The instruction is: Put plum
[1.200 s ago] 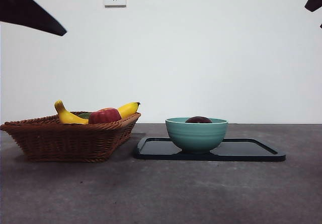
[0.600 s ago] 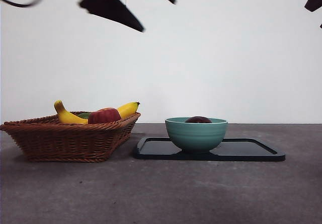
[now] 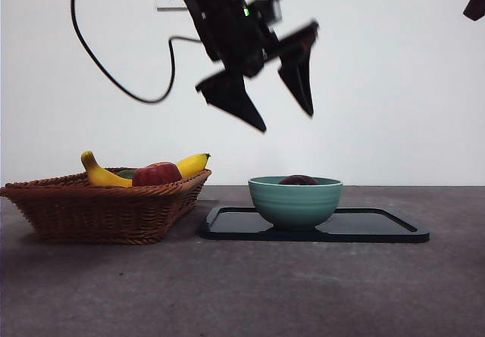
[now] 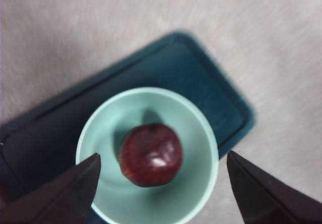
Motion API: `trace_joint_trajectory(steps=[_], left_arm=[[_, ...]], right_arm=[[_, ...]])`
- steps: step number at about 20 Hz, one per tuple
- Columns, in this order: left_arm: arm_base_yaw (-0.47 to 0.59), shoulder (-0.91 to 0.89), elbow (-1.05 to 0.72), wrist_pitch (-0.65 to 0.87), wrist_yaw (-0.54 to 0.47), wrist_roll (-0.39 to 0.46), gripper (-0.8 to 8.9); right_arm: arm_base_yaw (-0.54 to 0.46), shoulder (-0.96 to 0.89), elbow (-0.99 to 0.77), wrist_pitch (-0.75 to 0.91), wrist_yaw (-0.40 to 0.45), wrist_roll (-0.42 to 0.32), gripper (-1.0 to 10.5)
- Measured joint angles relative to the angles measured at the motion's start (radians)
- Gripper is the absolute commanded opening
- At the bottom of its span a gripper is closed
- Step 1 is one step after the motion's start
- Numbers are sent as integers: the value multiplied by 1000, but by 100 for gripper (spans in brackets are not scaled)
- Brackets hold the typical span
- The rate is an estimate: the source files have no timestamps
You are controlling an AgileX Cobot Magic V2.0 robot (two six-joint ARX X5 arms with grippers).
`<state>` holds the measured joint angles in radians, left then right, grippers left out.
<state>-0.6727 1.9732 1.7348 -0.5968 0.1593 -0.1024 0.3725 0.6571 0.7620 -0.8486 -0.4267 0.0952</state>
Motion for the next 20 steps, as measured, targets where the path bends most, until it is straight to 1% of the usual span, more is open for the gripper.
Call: trace_joint_trajectory(steps=[5, 8, 11, 20], left_arm=[[-13, 89, 0, 60, -4, 17, 402], [-19, 110, 0, 84, -34, 24, 402], [-20, 117, 0, 95, -51, 41, 402], [-48, 167, 2, 98, -55, 57, 401]], right_arm=[[0, 0, 0, 0, 0, 0, 205], [0, 0, 0, 0, 0, 0, 205], [0, 0, 0, 0, 0, 0, 205], [0, 1, 0, 0, 8, 0, 205]])
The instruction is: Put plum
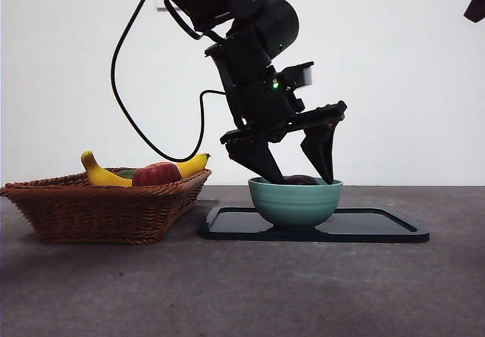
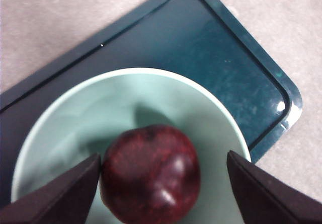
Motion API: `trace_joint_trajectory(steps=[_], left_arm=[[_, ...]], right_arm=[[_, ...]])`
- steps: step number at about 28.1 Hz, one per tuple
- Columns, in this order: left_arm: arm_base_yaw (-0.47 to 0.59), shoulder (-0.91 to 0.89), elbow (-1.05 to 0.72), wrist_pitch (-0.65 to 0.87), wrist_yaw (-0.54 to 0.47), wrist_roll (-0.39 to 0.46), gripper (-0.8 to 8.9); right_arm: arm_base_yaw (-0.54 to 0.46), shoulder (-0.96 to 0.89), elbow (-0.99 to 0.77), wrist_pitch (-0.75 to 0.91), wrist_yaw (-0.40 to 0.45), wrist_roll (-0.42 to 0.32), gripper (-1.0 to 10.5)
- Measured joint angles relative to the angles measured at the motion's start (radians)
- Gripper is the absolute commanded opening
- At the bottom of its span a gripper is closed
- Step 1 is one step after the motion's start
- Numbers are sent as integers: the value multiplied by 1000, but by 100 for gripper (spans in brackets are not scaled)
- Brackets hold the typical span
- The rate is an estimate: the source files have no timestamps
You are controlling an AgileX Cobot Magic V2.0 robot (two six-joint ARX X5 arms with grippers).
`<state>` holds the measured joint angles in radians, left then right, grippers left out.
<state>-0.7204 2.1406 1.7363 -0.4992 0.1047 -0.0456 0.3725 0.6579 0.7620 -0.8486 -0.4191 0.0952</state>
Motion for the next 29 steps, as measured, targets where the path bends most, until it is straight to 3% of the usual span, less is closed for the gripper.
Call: trace_joint_trajectory(steps=[13, 24, 29], left_arm=[[0, 7, 0, -21, -29, 4, 362], [-2, 7, 0, -35, -51, 15, 238], [-2, 7, 0, -35, -53, 19, 239]], right_arm=[[0, 0, 0, 0, 0, 0, 205], [0, 0, 0, 0, 0, 0, 205], [0, 0, 0, 0, 0, 0, 205]])
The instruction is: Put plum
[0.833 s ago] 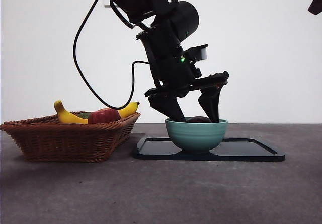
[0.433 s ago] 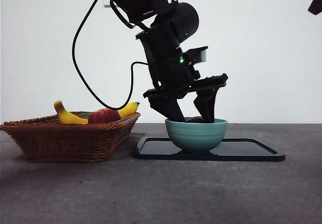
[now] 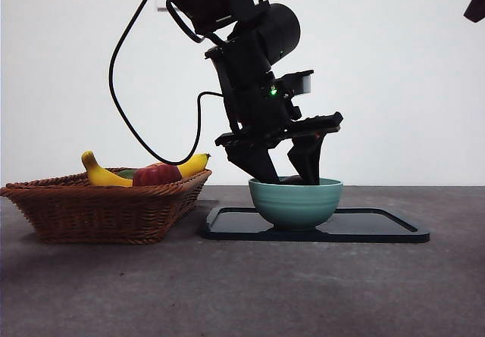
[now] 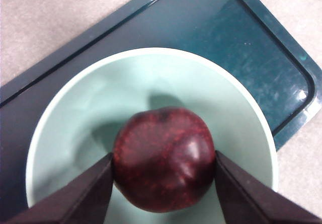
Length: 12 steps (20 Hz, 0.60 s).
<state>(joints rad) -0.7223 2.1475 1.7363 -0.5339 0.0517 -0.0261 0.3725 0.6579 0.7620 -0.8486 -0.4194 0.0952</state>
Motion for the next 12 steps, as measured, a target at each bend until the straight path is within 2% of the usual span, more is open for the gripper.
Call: trace_joint_trajectory(steps=[8, 12], left_arm=[[0, 0, 44, -16, -1, 2, 239], [4, -49, 77, -84, -1, 3, 239]], right_arm=[[0, 0, 0, 0, 0, 0, 205], [0, 0, 0, 1, 0, 0, 205]])
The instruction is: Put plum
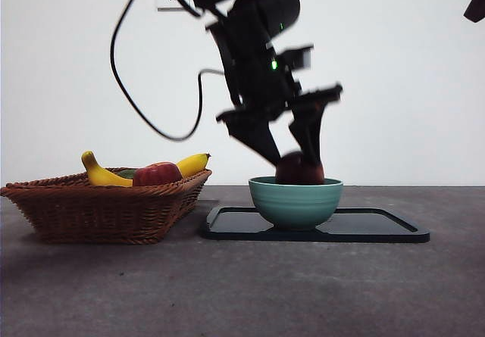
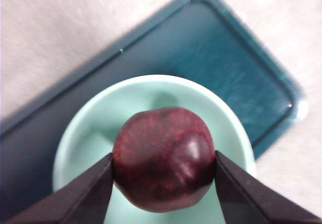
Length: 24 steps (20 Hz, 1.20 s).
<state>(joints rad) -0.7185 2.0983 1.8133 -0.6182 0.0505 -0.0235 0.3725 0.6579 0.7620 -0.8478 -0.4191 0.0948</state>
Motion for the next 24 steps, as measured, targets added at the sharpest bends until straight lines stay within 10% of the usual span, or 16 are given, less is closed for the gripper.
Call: trace_joint_trajectory(steps=[17, 24], left_arm=[[212, -654, 13, -396, -17, 0, 238], [296, -808, -322, -245, -25, 0, 238]], right_arm=[[0, 0, 0, 26, 0, -1, 205], [0, 0, 0, 31, 0, -1, 205]])
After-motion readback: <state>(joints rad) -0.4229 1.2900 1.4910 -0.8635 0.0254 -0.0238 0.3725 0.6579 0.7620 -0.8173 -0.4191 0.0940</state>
